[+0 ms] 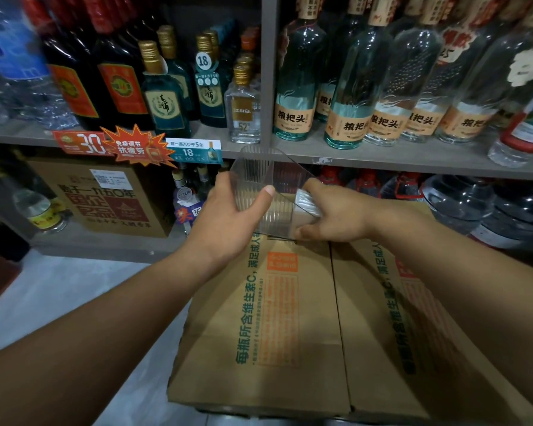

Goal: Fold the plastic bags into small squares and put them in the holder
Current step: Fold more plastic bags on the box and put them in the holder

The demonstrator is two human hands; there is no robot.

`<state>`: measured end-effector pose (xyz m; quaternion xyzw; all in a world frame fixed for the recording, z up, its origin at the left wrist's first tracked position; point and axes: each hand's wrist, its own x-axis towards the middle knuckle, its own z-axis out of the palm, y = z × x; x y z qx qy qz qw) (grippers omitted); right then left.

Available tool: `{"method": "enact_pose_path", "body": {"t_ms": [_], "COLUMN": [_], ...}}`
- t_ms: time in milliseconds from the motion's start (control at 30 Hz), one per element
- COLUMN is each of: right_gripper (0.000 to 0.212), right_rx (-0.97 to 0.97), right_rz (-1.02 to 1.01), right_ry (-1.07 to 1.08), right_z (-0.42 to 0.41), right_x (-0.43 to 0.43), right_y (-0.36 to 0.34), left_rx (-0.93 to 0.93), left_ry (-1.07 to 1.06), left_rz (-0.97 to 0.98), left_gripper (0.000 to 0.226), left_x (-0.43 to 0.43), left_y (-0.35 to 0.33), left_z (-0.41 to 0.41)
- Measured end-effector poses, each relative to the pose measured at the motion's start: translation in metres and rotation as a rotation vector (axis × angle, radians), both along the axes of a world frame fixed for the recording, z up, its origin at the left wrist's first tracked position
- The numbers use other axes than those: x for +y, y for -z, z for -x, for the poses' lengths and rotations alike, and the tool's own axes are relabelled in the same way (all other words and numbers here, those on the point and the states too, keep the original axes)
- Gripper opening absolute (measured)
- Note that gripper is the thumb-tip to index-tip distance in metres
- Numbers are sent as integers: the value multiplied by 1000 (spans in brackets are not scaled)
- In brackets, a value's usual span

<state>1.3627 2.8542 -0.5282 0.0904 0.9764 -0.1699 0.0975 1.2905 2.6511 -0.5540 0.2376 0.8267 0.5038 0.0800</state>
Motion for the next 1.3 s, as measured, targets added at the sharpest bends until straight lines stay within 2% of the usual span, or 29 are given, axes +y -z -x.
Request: {"method": "enact_pose_path", "body": {"t_ms": [133, 267, 433, 600, 733, 800, 933, 1067, 1133, 1233, 1300], "right_gripper": [62, 56, 73, 71, 73, 75, 71, 40, 30, 30, 28], "right_rx": [61, 109, 241, 185, 83, 135, 348, 460, 473, 436, 387], "right_rz": [82, 1, -215, -278, -234, -180, -179, -209, -190, -54, 18], "right_ry": [-5, -72, -62, -68, -59, -25, 26, 36, 20, -69, -177], "right_z": [-8, -12, -24, -28, -24, -28, -55, -95, -122, -171, -206], "right_x": [4, 4, -6, -15, -15, -13, -12, -24, -40, -76, -102], "right_y": [2, 5, 10, 16, 9, 8, 7, 2, -1, 3, 20], "left_rx": [4, 9, 4, 17, 4, -10, -12, 54, 148, 266, 345], "left_ry": [1, 4, -1, 3, 16, 13, 12, -17, -6, 151, 318], "left_rz": [4, 1, -11, -16, -1, -7, 5, 110, 149, 130, 162], "left_gripper": [64, 50, 62, 53, 64, 67, 49, 51, 38, 12, 11], "left_x": [1, 1, 1, 2, 2, 1, -7, -28, -45, -80, -108], "left_y": [1, 1, 3, 2, 1, -2, -7, -11, -12, -9, 1], "left_z": [-1, -1, 0, -1, -3, -4, -13, -35, -54, -99, -133]}}
